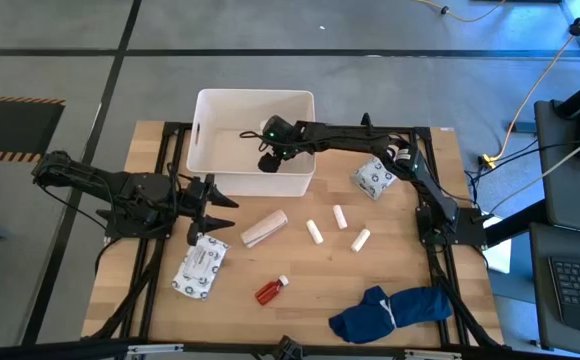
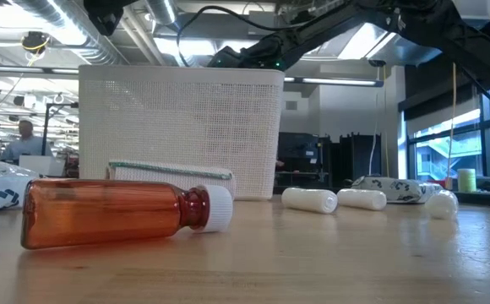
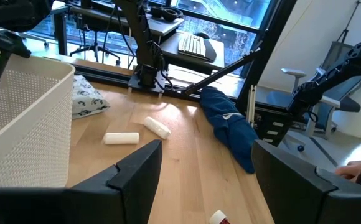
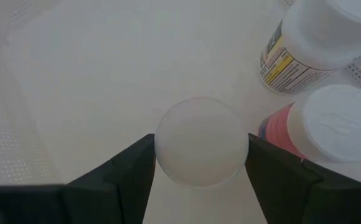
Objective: Pick & place medical supplies in basket/bin
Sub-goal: Put the orange medicine bottle into the white bin
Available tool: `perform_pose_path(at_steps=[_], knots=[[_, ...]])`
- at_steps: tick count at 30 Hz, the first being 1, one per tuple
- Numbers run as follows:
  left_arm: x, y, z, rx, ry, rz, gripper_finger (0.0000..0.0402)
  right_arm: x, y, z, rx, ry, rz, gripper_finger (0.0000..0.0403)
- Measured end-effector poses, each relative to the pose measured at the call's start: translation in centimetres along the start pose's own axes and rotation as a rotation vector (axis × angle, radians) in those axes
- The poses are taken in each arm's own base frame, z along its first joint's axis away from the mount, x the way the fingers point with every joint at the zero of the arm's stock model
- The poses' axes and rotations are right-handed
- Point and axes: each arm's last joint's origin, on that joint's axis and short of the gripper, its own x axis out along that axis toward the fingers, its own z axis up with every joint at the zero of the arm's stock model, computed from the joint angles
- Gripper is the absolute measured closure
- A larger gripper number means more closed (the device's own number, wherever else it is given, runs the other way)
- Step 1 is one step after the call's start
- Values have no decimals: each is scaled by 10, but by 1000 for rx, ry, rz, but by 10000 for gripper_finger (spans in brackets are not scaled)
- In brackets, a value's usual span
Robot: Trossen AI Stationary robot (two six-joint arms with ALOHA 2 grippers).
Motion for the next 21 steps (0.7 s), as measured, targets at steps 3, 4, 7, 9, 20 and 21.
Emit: perform_pose_path(at_steps=[3, 4, 7, 9, 20, 21], knots=[[0, 0, 0, 0, 0, 0, 160, 0, 0, 0, 0, 0, 0, 165], [0, 0, 0, 0, 0, 0, 160, 0, 0, 0, 0, 0, 0, 165], [0, 0, 0, 0, 0, 0, 160, 0, 0, 0, -1, 1, 0, 165], [0, 0, 0, 0, 0, 0, 160, 0, 0, 0, -2, 1, 0, 165], [0, 0, 0, 0, 0, 0, 160, 0, 0, -1, -3, 14, -2, 165], [0, 0, 0, 0, 0, 0, 160, 0, 0, -2, -5, 16, -3, 165]])
